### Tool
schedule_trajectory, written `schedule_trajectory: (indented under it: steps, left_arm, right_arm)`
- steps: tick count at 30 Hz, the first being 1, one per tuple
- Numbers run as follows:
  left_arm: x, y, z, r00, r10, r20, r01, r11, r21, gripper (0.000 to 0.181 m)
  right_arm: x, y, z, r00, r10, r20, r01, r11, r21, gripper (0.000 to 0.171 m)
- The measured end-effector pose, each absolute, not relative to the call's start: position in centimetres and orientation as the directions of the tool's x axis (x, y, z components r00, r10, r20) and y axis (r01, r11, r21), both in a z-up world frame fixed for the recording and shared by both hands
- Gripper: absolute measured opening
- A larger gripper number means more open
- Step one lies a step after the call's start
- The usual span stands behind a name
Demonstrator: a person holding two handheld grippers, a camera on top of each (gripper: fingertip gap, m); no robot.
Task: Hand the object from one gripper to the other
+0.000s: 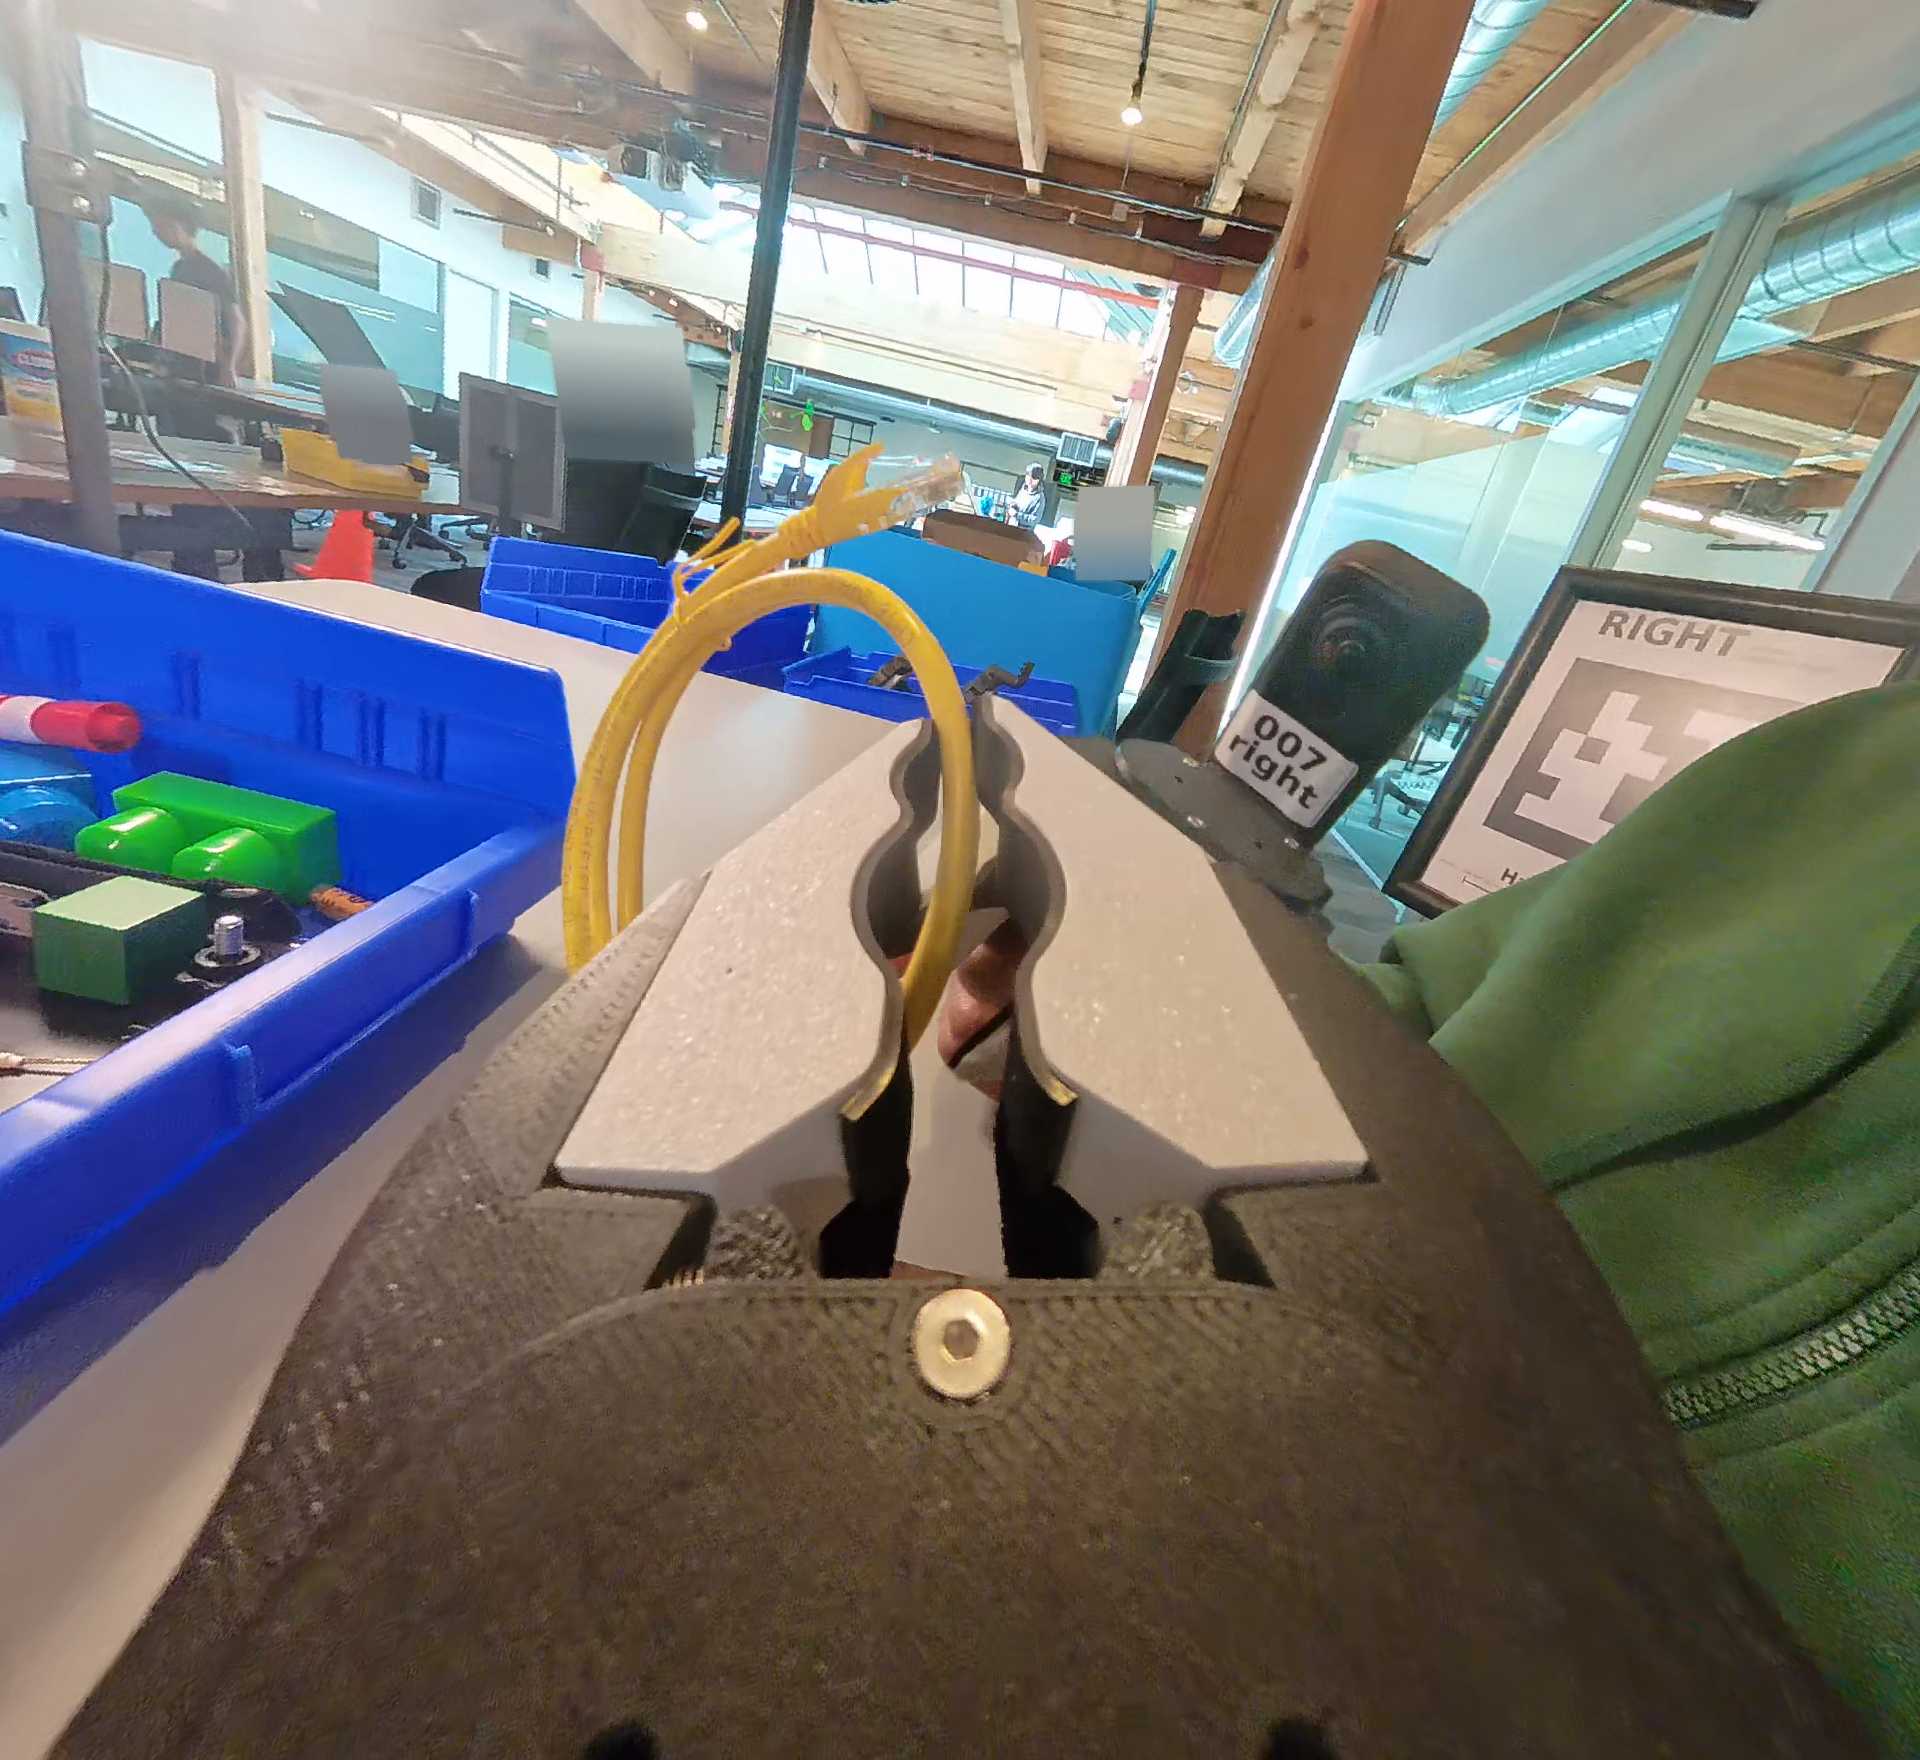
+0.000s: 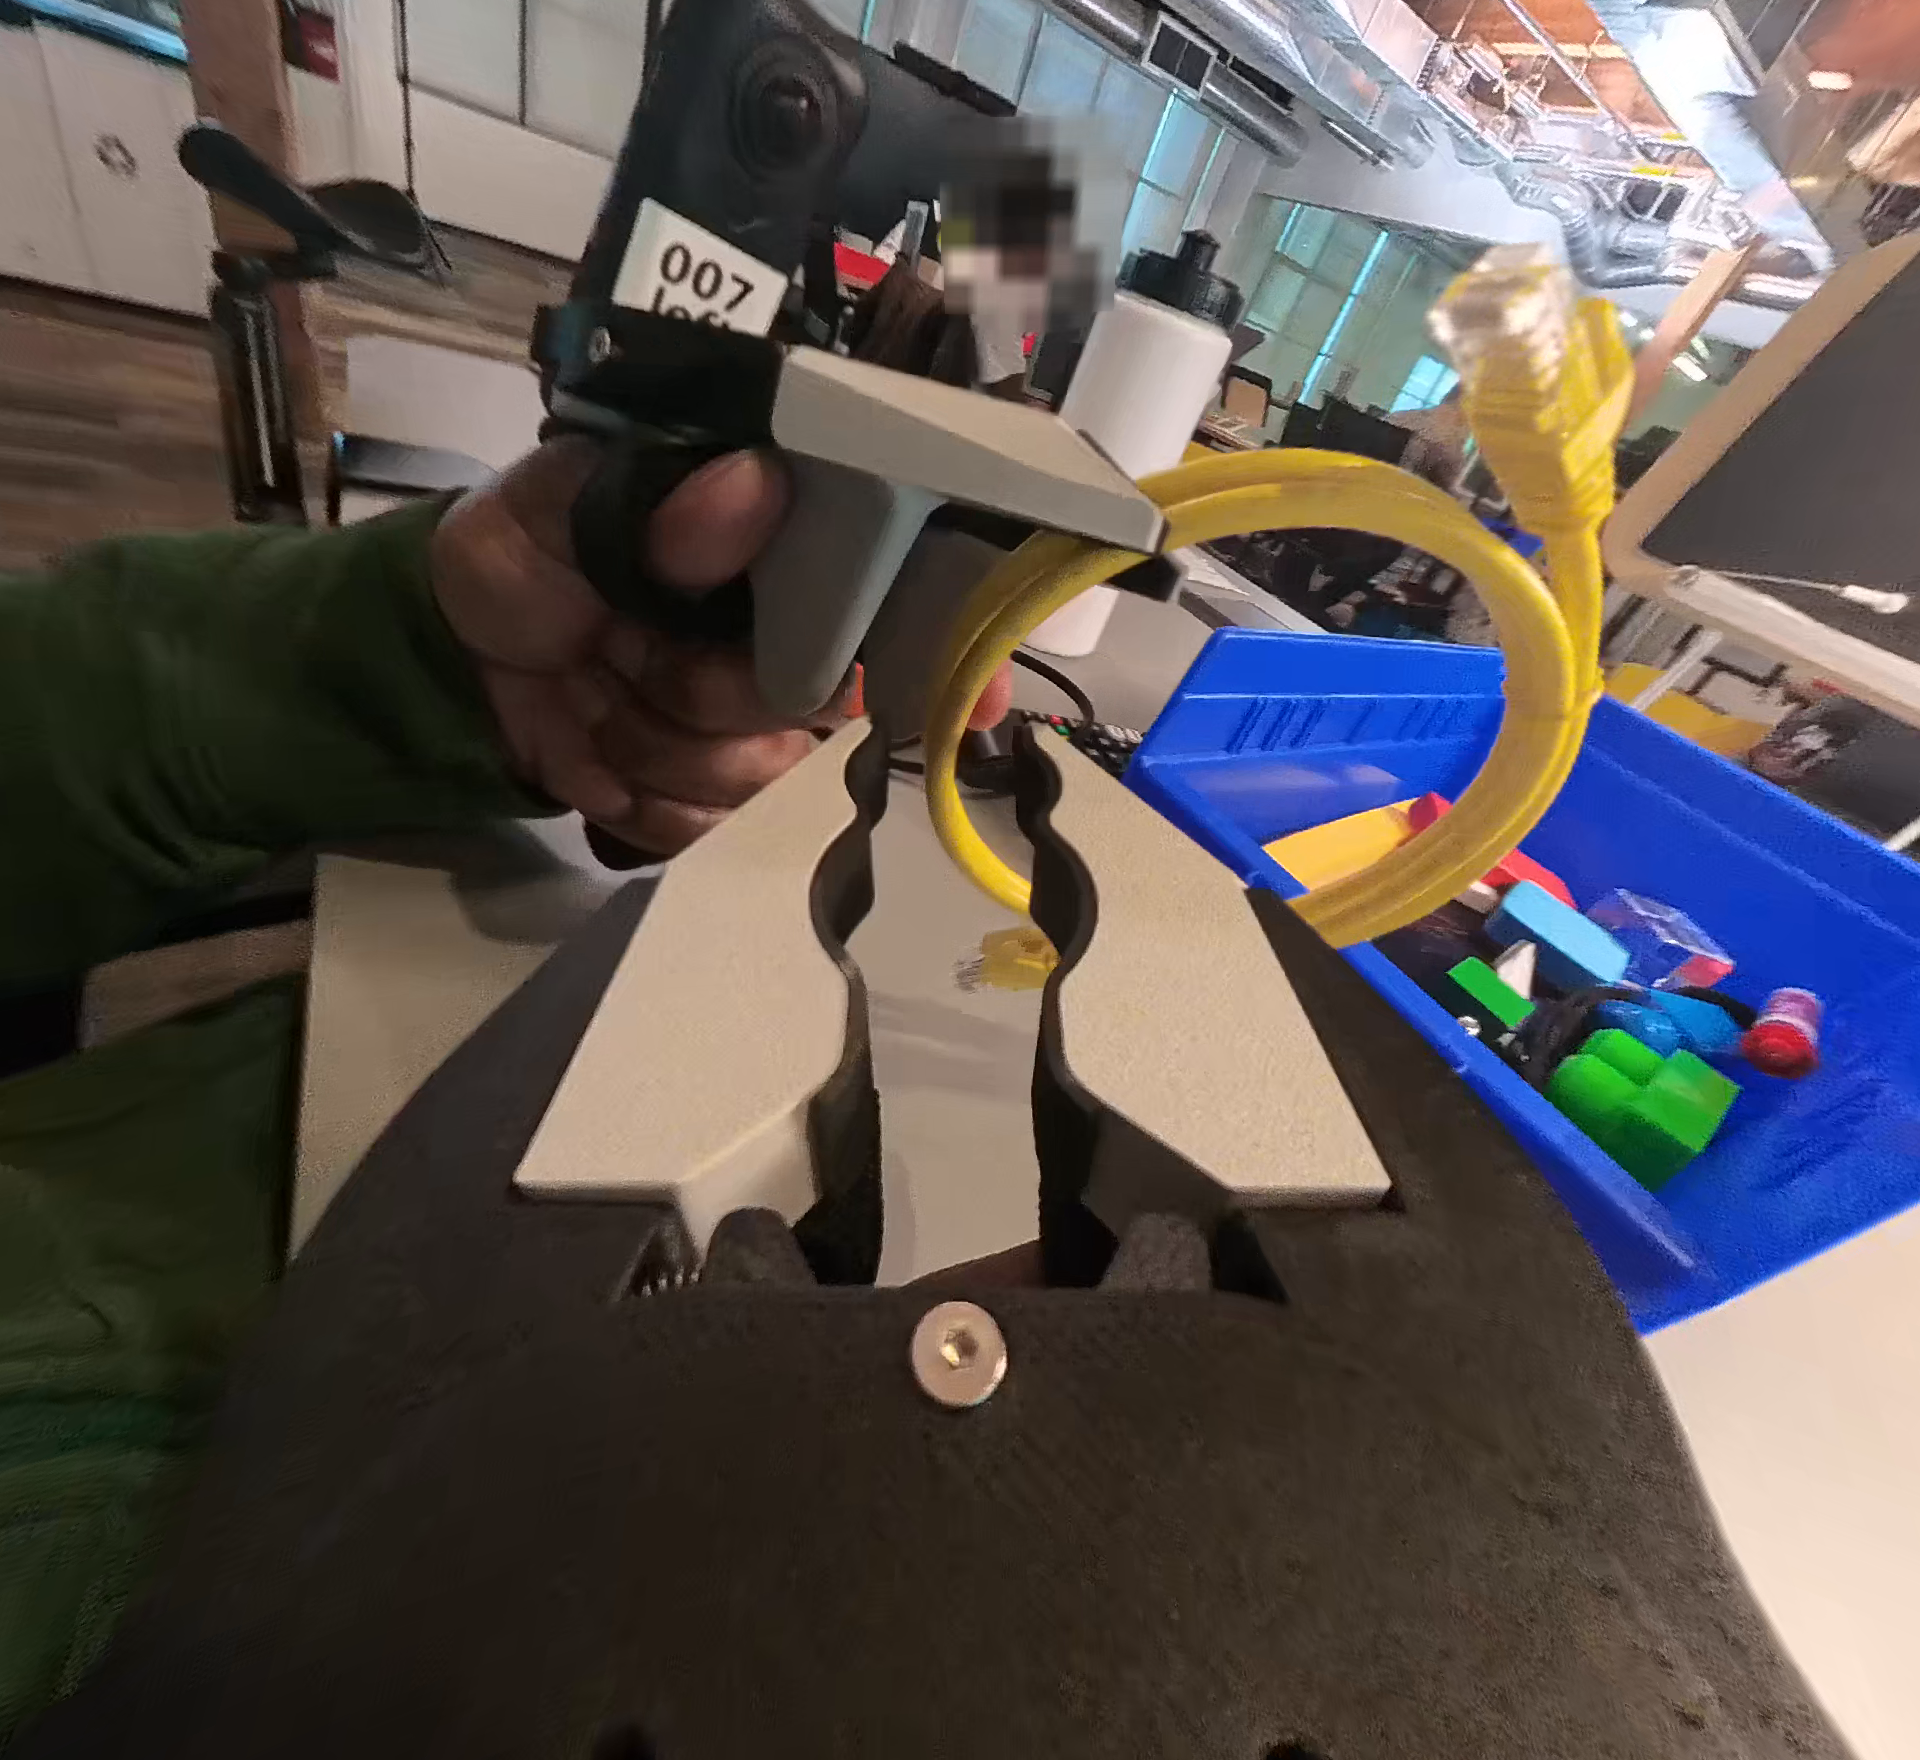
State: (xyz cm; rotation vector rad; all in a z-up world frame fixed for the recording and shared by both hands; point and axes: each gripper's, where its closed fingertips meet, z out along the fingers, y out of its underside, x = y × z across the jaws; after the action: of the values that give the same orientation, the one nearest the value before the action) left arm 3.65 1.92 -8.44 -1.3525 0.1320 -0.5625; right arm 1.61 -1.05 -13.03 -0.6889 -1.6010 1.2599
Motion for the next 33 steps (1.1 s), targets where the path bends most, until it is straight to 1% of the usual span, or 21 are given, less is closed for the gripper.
schedule_trajectory:
  steps: [4,7,8,13,18,22,28,33]
  left_arm:
    - [4.3,1.9,-8.4,0.844,-0.484,0.230,0.316,0.104,-0.943,0.006]
    - [4.4,1.8,-8.2,0.843,-0.488,0.226,0.319,0.115,-0.941,0.006]
    - [4.3,1.8,-8.2,0.844,-0.485,0.228,0.321,0.117,-0.940,0.006]
    - [3.8,1.9,-8.1,0.861,-0.457,0.222,0.313,0.133,-0.941,0.006]
    - [3.4,1.8,-7.7,0.857,-0.452,0.247,0.347,0.151,-0.926,0.015]
    - [2.8,1.6,-7.4,0.860,-0.440,0.259,0.362,0.167,-0.917,0.024]
    - [3.3,1.9,-8.1,0.872,-0.433,0.230,0.315,0.137,-0.939,0.026]
    - [3.5,2.1,-8.5,0.889,-0.414,0.197,0.268,0.123,-0.955,0.026]
  right_arm:
    - [1.3,-0.8,-13.2,-0.315,0.842,0.439,-0.149,0.413,-0.899,0.020]
    - [1.4,-1.0,-13.1,-0.293,0.823,0.486,-0.169,0.455,-0.874,0.016]
    - [1.4,-1.1,-13.2,-0.295,0.821,0.489,-0.169,0.459,-0.872,0.011]
    - [1.4,-0.9,-13.2,-0.309,0.831,0.462,-0.153,0.436,-0.887,0.008]
    - [1.8,-0.9,-12.5,-0.364,0.858,0.363,-0.153,0.329,-0.932,0.006]
    - [2.1,-0.2,-11.4,-0.399,0.887,0.231,-0.152,0.185,-0.971,0.006]
    - [2.5,1.4,-9.8,-0.455,0.890,0.005,-0.138,-0.065,-0.988,0.007]
    - [2.7,1.9,-9.1,-0.491,0.867,-0.084,-0.137,-0.173,-0.975,0.007]
